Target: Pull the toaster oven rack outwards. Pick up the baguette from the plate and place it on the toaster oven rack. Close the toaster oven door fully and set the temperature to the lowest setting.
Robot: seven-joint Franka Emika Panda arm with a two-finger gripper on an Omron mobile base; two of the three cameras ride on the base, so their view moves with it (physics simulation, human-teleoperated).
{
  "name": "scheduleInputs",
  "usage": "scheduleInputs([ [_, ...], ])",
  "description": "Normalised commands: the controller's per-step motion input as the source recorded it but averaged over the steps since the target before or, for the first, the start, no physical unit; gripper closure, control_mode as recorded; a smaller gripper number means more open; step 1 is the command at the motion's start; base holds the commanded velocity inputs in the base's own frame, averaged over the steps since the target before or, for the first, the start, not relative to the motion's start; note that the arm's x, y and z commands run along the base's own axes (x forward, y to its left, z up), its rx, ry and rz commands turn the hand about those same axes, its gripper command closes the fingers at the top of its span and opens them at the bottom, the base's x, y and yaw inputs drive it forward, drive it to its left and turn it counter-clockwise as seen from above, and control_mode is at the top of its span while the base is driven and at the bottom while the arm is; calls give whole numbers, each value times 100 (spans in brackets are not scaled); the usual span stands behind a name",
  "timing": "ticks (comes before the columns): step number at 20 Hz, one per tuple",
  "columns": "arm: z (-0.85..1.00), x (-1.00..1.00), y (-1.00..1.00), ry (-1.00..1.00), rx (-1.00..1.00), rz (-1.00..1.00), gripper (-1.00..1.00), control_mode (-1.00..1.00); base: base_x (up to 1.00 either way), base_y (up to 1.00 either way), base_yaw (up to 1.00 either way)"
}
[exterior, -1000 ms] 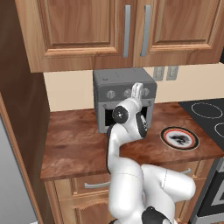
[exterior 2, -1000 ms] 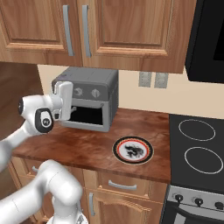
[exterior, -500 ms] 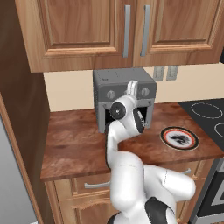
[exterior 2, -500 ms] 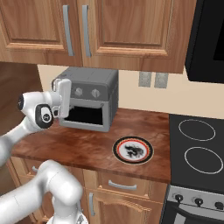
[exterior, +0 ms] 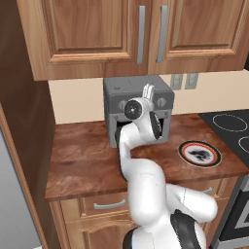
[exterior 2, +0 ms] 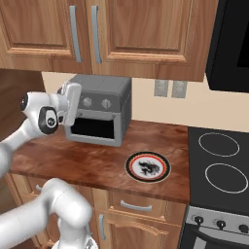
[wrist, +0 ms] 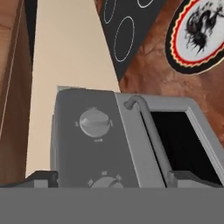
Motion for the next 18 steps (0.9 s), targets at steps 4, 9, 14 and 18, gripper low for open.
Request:
scheduleInputs([
  [4, -2, 17, -9, 0, 24, 0, -100, -100, 0, 0, 0],
  [9, -29, 15, 3, -3, 29, 0, -100, -100, 0, 0, 0],
  [14, -3, 8, 22, -5, 20, 0, -100, -100, 0, 0, 0],
  [18, 0, 1, 30, -9, 18, -1, -100, -100, 0, 0, 0],
])
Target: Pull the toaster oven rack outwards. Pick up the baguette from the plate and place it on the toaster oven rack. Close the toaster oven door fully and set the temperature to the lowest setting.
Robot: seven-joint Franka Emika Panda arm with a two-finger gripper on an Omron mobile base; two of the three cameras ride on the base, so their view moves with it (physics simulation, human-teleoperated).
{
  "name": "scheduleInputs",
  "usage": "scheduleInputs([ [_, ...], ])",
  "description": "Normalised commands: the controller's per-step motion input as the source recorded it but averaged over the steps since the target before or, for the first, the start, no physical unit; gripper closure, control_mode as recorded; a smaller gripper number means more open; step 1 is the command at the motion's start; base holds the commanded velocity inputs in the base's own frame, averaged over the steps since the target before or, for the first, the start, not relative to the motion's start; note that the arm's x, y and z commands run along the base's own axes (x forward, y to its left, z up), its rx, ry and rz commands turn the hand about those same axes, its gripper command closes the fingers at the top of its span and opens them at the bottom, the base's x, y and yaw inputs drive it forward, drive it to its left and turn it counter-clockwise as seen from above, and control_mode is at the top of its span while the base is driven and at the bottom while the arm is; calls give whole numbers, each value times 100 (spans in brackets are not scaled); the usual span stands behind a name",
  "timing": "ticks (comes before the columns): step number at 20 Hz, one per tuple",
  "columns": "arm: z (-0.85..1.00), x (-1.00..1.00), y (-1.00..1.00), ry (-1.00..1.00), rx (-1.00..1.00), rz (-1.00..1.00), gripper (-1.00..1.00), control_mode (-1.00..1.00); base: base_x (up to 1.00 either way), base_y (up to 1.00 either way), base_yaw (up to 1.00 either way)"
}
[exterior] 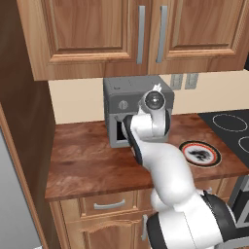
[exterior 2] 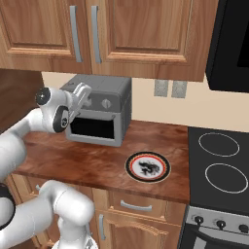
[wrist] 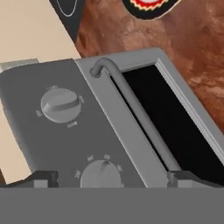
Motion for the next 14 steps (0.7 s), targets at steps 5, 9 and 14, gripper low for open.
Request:
scheduleInputs([
  [5, 0, 9, 29, -8, 9, -3, -100, -100, 0, 0, 0],
  [9, 0, 18, 23, -4, 5, -7, -100, -100, 0, 0, 0],
  [14, 0, 26, 0, 0, 4, -11, -100, -100, 0, 0, 0],
])
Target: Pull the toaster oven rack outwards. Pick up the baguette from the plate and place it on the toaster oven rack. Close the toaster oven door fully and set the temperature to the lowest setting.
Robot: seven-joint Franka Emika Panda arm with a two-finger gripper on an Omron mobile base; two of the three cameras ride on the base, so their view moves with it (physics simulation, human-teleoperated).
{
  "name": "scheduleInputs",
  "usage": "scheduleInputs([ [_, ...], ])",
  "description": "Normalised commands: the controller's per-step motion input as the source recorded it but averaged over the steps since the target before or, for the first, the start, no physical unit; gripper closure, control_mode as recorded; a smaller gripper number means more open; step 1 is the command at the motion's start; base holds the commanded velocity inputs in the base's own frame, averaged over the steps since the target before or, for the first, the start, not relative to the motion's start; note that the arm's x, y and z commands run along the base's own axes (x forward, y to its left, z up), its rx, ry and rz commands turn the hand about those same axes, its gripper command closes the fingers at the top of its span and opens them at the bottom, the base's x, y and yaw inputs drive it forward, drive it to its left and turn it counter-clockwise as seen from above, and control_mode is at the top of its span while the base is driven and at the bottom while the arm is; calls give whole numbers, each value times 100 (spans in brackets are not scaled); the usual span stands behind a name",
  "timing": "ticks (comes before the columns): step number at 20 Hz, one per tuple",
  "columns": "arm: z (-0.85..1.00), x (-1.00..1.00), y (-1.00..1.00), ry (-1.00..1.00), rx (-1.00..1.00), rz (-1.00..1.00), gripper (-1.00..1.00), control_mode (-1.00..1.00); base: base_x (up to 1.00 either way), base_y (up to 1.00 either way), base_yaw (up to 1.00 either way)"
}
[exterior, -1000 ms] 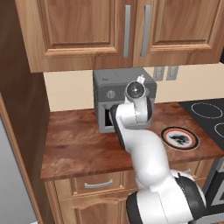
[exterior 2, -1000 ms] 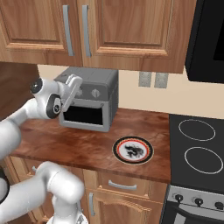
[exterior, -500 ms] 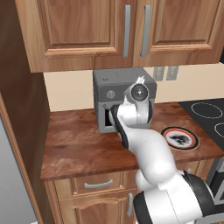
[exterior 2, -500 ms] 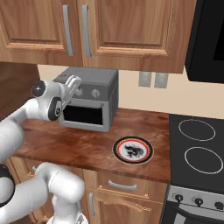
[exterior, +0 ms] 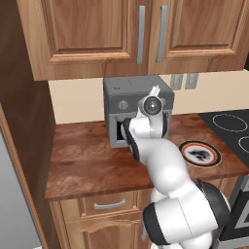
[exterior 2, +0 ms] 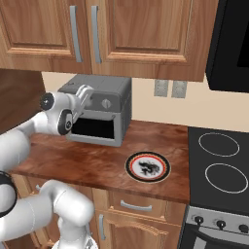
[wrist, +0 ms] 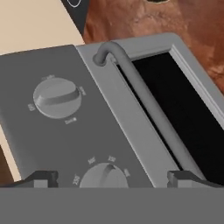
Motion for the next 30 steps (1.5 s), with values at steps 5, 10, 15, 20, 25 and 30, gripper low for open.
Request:
scheduleInputs([
  [5, 0, 16, 2, 0, 5, -4, -100, -100, 0, 0, 0],
  [10, -3, 6, 32, -1, 6, 0, -100, -100, 0, 0, 0],
  [15, -1, 9, 14, -5, 6, 0, -100, -100, 0, 0, 0],
  [20, -6, 17, 0, -8, 1, 0, -100, -100, 0, 0, 0],
  [25, -13, 13, 6, -7, 0, 0, -100, -100, 0, 0, 0],
  [30, -18, 14, 21, -1, 0, 0, -100, -100, 0, 0, 0],
])
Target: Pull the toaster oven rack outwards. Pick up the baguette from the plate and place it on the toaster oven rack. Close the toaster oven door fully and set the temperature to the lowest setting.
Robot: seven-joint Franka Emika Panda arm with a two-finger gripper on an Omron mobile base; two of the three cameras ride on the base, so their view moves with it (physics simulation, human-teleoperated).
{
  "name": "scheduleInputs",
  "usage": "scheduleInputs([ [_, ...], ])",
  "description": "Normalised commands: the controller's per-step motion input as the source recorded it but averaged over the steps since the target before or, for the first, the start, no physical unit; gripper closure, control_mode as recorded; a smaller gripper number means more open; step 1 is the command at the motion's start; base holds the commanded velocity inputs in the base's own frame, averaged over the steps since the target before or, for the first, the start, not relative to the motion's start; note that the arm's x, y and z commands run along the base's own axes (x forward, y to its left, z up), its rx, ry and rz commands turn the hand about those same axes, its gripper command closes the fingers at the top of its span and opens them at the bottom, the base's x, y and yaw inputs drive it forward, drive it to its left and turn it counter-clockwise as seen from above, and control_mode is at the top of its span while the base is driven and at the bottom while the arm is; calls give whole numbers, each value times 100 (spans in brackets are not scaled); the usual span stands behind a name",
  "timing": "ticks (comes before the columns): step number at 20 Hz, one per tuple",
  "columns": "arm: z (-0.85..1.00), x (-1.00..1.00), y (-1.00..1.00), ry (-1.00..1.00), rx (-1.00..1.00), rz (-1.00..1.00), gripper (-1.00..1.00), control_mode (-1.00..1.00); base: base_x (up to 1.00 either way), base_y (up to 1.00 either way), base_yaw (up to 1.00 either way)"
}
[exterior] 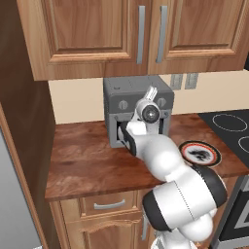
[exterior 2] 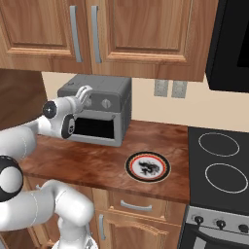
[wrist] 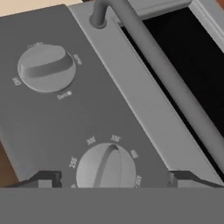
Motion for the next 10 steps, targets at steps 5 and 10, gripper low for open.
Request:
scheduleInputs([
  [5, 0, 20, 8, 0, 0, 0, -100, -100, 0, 0, 0],
  [10, 0, 27, 0, 0, 0, 0, -100, -100, 0, 0, 0],
])
